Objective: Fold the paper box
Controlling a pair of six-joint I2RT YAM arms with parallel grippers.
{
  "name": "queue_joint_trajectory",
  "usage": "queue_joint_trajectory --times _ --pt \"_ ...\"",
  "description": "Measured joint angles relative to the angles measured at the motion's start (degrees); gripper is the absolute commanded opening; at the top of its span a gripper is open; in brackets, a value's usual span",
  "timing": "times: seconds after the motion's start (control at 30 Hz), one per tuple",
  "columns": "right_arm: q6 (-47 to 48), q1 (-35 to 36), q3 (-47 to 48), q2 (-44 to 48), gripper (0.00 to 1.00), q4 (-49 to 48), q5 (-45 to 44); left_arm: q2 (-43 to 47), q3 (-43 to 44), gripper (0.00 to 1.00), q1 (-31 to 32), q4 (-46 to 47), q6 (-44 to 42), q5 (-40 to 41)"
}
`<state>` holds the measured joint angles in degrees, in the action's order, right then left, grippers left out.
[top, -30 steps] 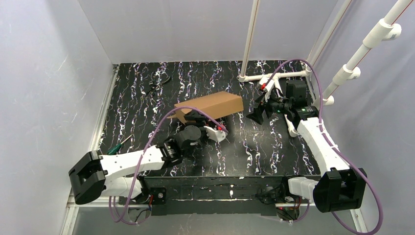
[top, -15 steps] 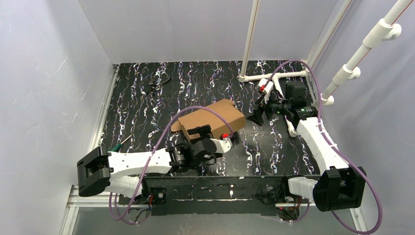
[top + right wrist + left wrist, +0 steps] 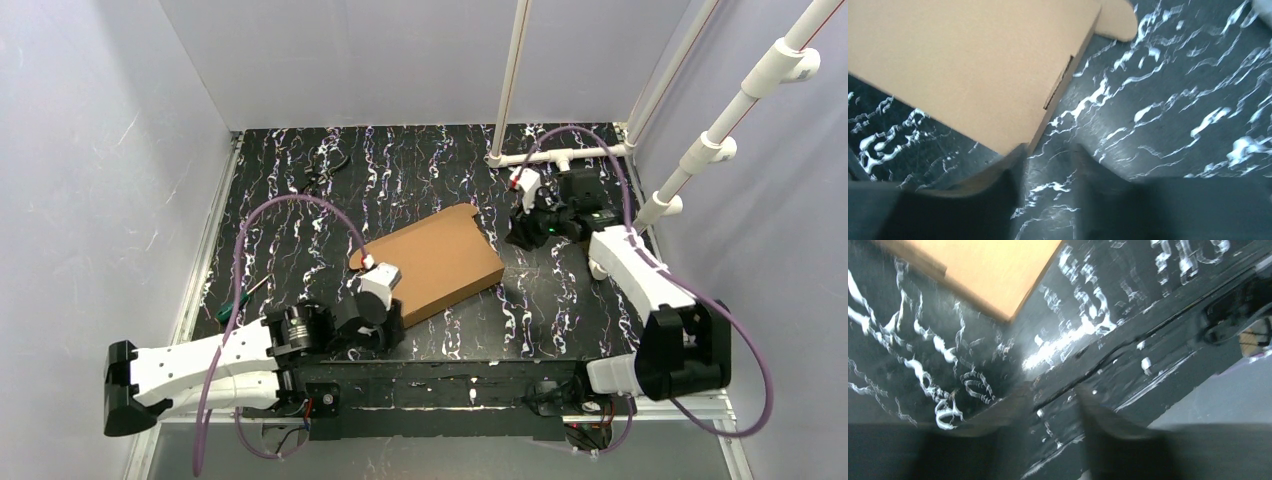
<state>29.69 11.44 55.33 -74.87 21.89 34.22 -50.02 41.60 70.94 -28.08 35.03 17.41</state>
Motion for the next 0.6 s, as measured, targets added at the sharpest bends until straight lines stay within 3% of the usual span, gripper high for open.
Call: queue_joint_trajectory --times 0.07,0.1,0.17,0.23,0.4,0.5,0.6 --pt "-1.9 1.7 0.0 -3.1 0.05 -0.8 -4.5 2.1 -3.1 0.19 0.0 -3.1 9.7 0.7" --pt "-3.3 2.6 0.0 -4.8 0.01 -1.1 -6.8 2.6 -4.5 0.19 -0.2 -5.0 14.1 1.4" --pt "-5.4 3.7 0.0 -8.2 0.01 -2.0 -11.8 3.0 -6.7 0.16 -1.7 -8.8 20.5 2.8" --pt "-6.6 4.8 0.0 -11.1 0.01 -3.1 -16.2 2.1 -7.7 0.14 -7.5 -10.2 23.5 2.6" --pt "-7.6 8.3 -1.1 -14.2 0.01 -5.0 -20.7 -6.2 -7.8 0.14 -24.0 -4.2 22.7 1.5" --pt "-7.4 10.8 -2.5 -14.2 0.01 -5.4 -20.5 -13.8 -6.7 0.15 -29.1 2.4 19.2 -2.0" --pt "-6.9 13.5 -4.6 -13.6 0.01 -5.2 -19.9 -26.3 1.1 0.15 -33.5 5.8 14.5 -7.6"
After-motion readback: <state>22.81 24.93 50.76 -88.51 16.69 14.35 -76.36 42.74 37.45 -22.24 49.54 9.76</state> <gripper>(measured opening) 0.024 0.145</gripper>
